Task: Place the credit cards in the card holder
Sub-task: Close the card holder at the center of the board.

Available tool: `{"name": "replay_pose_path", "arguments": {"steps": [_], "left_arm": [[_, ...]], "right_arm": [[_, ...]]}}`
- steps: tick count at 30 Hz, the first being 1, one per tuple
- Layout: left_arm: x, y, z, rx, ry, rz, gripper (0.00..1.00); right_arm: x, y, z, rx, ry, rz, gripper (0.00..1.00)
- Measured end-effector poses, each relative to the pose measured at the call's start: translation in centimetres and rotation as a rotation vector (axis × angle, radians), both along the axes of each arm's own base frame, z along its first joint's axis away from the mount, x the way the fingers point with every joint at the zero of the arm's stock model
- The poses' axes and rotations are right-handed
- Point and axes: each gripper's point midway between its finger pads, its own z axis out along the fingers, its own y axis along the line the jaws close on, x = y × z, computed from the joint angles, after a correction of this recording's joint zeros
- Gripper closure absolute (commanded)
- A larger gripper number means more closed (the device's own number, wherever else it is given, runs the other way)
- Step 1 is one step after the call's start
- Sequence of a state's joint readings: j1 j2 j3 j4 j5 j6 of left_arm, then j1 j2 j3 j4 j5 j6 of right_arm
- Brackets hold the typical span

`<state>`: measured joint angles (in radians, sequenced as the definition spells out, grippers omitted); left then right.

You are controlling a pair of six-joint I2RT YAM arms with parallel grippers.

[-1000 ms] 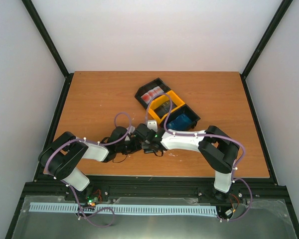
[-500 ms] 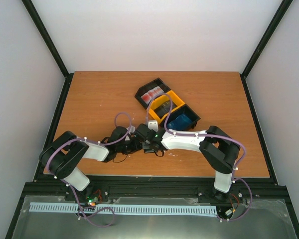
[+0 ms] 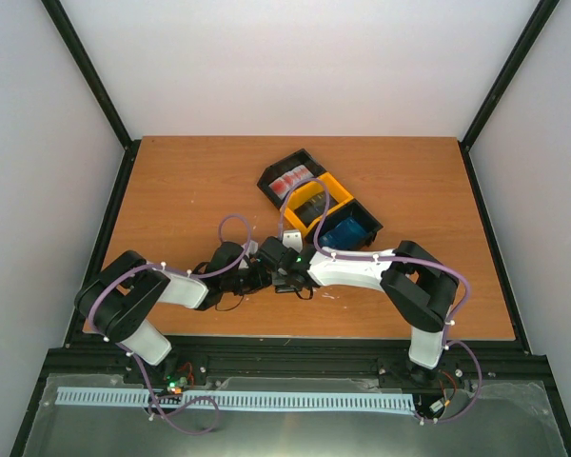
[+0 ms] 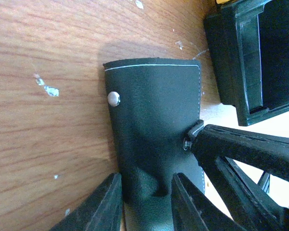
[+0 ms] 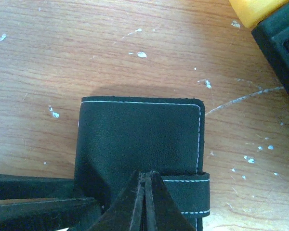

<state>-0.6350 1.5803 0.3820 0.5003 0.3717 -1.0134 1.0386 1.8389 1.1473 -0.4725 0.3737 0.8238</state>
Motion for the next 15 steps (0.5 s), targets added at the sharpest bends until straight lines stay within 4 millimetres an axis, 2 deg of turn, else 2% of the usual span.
{"name": "replay_pose_path", "arguments": {"steps": [15], "left_arm": [[0.01, 0.0, 0.0, 0.0, 0.0, 0.0, 0.68]], "right_arm": [[-0.11, -0.06, -0.07, -0.001, 0.007, -0.002, 0.97]]}}
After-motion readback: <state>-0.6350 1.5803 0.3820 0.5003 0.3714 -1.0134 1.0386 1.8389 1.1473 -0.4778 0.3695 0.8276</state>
